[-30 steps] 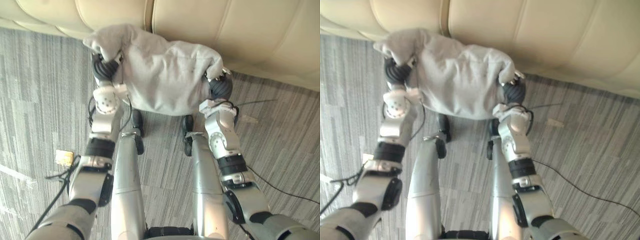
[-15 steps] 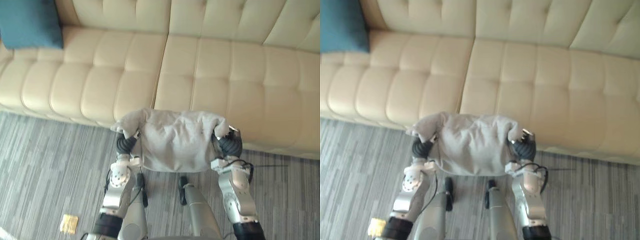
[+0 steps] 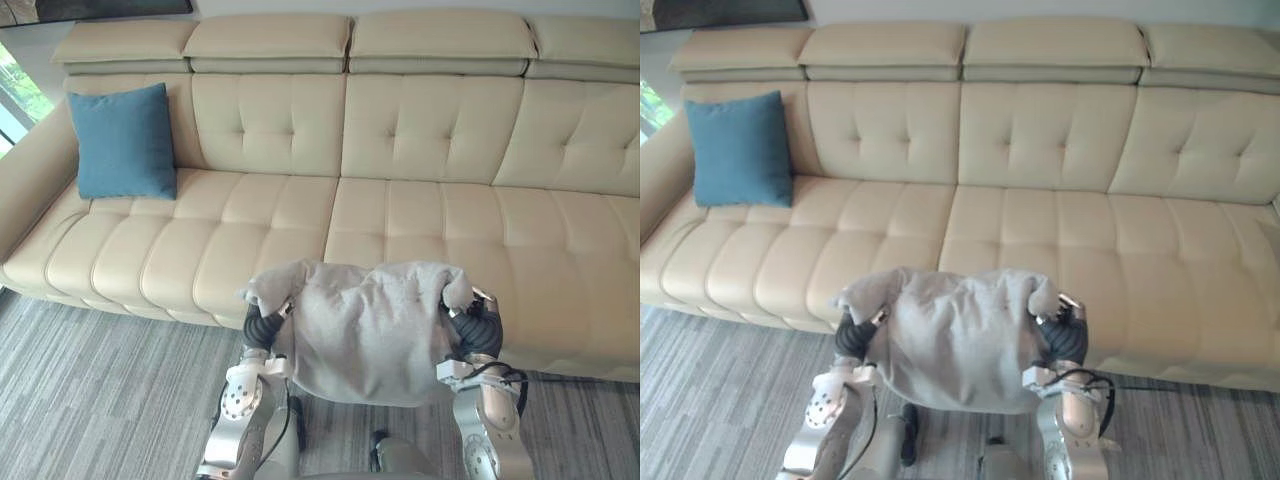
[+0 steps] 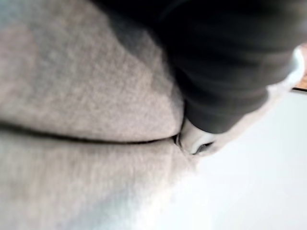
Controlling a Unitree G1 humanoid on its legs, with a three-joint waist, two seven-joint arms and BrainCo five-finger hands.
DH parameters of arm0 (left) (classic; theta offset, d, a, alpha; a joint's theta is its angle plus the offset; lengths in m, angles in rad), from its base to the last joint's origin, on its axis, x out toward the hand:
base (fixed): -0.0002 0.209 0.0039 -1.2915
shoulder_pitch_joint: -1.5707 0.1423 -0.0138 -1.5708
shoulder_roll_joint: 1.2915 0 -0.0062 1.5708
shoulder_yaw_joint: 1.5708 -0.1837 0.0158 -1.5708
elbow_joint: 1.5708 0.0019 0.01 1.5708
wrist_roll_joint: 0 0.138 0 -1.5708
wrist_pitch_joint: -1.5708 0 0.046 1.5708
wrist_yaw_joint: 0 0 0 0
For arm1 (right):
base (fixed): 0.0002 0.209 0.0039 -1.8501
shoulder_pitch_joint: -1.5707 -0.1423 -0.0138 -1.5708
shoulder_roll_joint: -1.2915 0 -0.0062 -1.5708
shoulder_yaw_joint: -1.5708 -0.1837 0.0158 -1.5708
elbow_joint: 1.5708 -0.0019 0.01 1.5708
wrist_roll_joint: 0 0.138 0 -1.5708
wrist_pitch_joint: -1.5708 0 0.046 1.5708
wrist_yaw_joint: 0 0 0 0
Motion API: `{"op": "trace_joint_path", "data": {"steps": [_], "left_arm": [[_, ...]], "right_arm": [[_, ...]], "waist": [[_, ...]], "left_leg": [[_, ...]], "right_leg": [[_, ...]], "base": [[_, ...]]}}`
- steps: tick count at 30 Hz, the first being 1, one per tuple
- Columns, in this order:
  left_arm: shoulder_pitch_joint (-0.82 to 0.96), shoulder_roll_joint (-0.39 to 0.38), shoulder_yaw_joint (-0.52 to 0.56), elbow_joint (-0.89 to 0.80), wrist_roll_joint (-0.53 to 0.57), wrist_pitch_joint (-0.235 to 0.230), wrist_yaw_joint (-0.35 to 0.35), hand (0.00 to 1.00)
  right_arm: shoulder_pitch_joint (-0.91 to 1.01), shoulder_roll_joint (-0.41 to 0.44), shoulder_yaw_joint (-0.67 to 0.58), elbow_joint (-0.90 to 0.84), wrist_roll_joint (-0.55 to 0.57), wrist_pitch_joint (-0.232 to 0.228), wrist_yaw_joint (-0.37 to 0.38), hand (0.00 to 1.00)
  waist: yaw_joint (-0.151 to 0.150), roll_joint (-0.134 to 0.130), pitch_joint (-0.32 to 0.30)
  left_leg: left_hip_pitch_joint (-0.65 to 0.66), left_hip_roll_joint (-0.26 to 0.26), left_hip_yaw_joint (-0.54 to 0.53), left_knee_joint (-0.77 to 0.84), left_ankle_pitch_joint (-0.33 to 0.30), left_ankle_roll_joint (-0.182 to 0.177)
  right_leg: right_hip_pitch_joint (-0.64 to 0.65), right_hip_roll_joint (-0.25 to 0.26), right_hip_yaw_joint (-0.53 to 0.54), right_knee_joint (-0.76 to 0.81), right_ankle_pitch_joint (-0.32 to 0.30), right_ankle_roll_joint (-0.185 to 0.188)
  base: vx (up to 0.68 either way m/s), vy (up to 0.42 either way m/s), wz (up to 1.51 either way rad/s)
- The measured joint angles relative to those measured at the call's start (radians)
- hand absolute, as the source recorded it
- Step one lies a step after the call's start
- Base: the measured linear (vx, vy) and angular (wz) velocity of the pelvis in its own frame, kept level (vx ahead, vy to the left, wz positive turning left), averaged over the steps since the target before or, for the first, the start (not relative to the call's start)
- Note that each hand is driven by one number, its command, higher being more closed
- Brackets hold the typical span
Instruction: Pick up cushions and gather them together orderly.
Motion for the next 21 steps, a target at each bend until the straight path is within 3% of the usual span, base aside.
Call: {"op": "trace_joint_path", "data": {"steps": [2, 5, 6, 7, 8, 9, 11, 14, 16, 17, 18, 19, 21], "left_arm": [[0.019, 0.010, -0.001, -0.001, 0.001, 0.002, 0.000, 1.00], [0.013, 0.025, -0.001, 0.000, 0.001, 0.004, 0.000, 1.00], [0.013, 0.028, -0.001, 0.000, 0.001, 0.007, 0.000, 1.00], [0.013, 0.030, 0.001, 0.000, 0.001, 0.011, 0.000, 1.00], [0.013, 0.032, 0.003, 0.000, 0.001, 0.013, 0.000, 1.00], [0.011, 0.036, 0.003, 0.000, 0.001, 0.017, 0.000, 1.00], [0.009, 0.036, 0.003, 0.000, 0.001, 0.018, 0.000, 1.00], [0.008, 0.037, 0.004, 0.001, 0.001, 0.018, 0.000, 1.00], [0.008, 0.038, 0.009, 0.002, 0.001, 0.020, 0.000, 1.00], [0.004, 0.017, 0.008, 0.023, 0.001, 0.026, -0.001, 1.00], [0.007, 0.007, 0.001, 0.026, 0.001, 0.036, -0.003, 1.00], [0.007, 0.005, 0.001, 0.027, 0.002, 0.038, -0.006, 1.00], [0.007, -0.017, 0.000, 0.027, 0.004, 0.040, -0.025, 1.00]], "right_arm": [[0.020, -0.004, 0.013, 0.004, -0.022, 0.005, 0.000, 1.00], [0.019, 0.002, 0.015, 0.013, -0.024, 0.024, 0.003, 1.00], [0.017, 0.001, 0.014, 0.030, -0.024, 0.023, 0.008, 1.00], [0.009, 0.002, 0.013, 0.056, -0.024, 0.025, 0.010, 1.00], [0.001, 0.004, 0.013, 0.073, -0.024, 0.026, 0.012, 1.00], [-0.007, 0.005, 0.012, 0.090, -0.025, 0.034, 0.012, 1.00], [-0.007, 0.005, 0.006, 0.120, -0.025, 0.042, 0.012, 1.00], [-0.010, 0.008, 0.005, 0.144, -0.024, 0.044, 0.018, 1.00], [-0.007, 0.019, 0.002, 0.148, -0.023, 0.044, 0.022, 1.00], [-0.008, 0.015, -0.007, 0.160, -0.023, 0.044, 0.023, 1.00], [0.001, 0.007, -0.017, 0.163, -0.022, 0.044, 0.023, 1.00], [0.000, 0.001, -0.017, 0.162, -0.022, 0.044, 0.023, 1.00], [0.014, -0.008, -0.040, 0.155, -0.022, 0.044, 0.023, 1.00]], "waist": [[-0.005, -0.030, -0.026], [-0.010, -0.043, -0.035], [-0.012, -0.045, -0.037], [-0.008, -0.046, -0.036], [-0.003, -0.046, -0.037], [-0.002, -0.041, -0.034], [-0.002, -0.034, -0.036], [-0.002, -0.038, -0.038], [-0.005, -0.066, -0.046], [-0.008, -0.039, -0.048], [-0.007, -0.017, -0.057], [-0.008, -0.010, -0.057], [-0.013, 0.009, -0.056]], "left_leg": [[0.022, -0.032, 0.056, -0.001, -0.028, 0.036], [0.084, -0.059, 0.121, 0.001, -0.060, 0.077], [0.115, -0.068, 0.133, -0.007, -0.068, 0.090], [0.148, -0.070, 0.152, -0.024, -0.076, 0.102], [0.165, -0.069, 0.160, -0.041, -0.076, 0.103], [0.192, -0.065, 0.166, -0.069, -0.076, 0.102], [0.227, -0.042, 0.173, -0.103, -0.076, 0.102], [0.261, 0.003, 0.190, -0.112, -0.098, 0.064], [0.268, 0.007, 0.190, -0.089, -0.121, 0.025], [0.258, 0.022, 0.149, -0.064, -0.138, 0.004], [0.264, 0.037, 0.089, -0.075, -0.139, 0.000], [0.266, 0.040, 0.069, -0.079, -0.136, -0.003], [0.278, 0.063, 0.027, -0.076, -0.109, -0.047]], "right_leg": [[0.019, -0.042, 0.032, -0.014, 0.020, 0.049], [-0.033, -0.058, 0.054, 0.277, 0.039, 0.204], [-0.041, -0.062, 0.043, 0.379, 0.085, 0.226], [-0.050, -0.069, 0.011, 0.449, 0.140, 0.215], [-0.062, -0.076, -0.011, 0.480, 0.136, 0.201], [-0.082, -0.078, -0.047, 0.513, 0.106, 0.165], [-0.105, -0.069, -0.110, 0.472, 0.042, 0.129], [-0.108, -0.045, -0.204, 0.199, 0.034, 0.087], [-0.096, -0.027, -0.213, -0.019, 0.145, 0.027], [-0.075, 0.000, -0.226, -0.026, 0.168, -0.020], [-0.065, 0.021, -0.239, -0.044, 0.166, -0.043], [-0.062, 0.024, -0.250, -0.044, 0.163, -0.049], [-0.027, 0.043, -0.278, -0.045, 0.152, -0.068]], "base": [[0.30, 0.330, -0.57], [0.31, 0.265, -0.43], [0.28, 0.173, -0.33], [0.25, 0.147, -0.43], [0.18, 0.089, -0.50], [0.11, 0.037, -0.41], [0.11, -0.044, -0.30], [0.09, -0.172, -0.24], [0.16, -0.269, -0.09], [0.16, -0.230, -0.06], [0.16, -0.214, -0.05], [0.18, -0.197, 0.05], [0.18, -0.214, 0.27]]}}
